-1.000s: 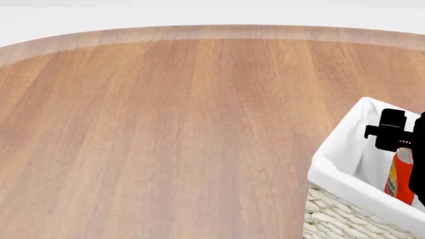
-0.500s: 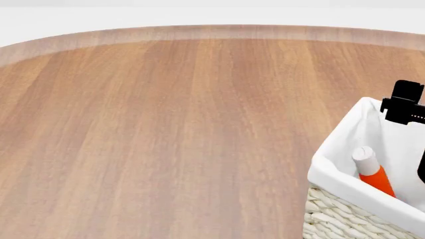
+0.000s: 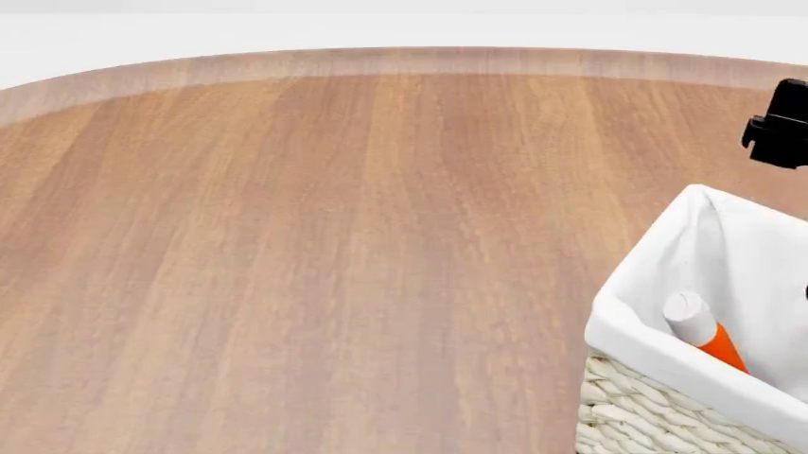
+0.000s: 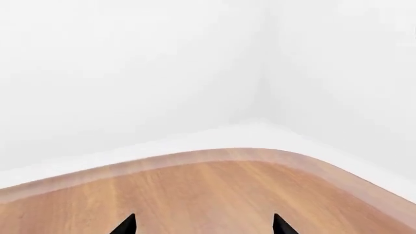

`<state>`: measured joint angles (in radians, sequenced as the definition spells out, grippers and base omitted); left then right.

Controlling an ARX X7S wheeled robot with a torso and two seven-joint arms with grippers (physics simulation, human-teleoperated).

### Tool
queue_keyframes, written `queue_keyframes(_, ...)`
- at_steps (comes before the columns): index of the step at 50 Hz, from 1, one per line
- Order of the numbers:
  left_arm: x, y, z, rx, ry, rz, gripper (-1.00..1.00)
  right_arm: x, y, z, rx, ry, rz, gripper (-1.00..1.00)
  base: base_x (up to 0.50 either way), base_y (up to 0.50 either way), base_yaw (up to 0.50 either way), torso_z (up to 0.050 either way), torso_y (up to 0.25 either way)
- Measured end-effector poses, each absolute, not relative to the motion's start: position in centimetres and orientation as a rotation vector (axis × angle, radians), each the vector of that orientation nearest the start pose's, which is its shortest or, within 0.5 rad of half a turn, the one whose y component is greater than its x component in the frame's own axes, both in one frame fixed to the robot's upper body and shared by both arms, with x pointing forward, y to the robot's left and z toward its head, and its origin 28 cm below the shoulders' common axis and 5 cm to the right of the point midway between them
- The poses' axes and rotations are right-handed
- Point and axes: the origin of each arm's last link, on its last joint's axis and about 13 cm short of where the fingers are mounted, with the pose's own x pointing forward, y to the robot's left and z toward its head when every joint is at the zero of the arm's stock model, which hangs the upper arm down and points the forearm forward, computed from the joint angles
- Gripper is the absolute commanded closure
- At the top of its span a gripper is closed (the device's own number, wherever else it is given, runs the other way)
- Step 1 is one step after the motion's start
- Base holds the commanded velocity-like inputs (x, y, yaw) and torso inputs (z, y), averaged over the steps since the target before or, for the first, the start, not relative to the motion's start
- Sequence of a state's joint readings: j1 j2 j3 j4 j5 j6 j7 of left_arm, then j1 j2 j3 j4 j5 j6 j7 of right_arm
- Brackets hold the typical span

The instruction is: Pick up the ketchup, and put it in the basket.

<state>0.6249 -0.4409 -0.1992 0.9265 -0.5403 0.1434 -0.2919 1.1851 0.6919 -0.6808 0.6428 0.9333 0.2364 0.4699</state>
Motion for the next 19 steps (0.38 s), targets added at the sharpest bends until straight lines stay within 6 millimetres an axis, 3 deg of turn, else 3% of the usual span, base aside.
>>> queue_keyframes(19,8.6,25.7,14.8,-0.156,-0.403,0.037,-1.0,36.3,-25.0,24.5,-0.005,-0.29,-0.408,-1.0,0.0,0.0,0.0,0.0,0.0)
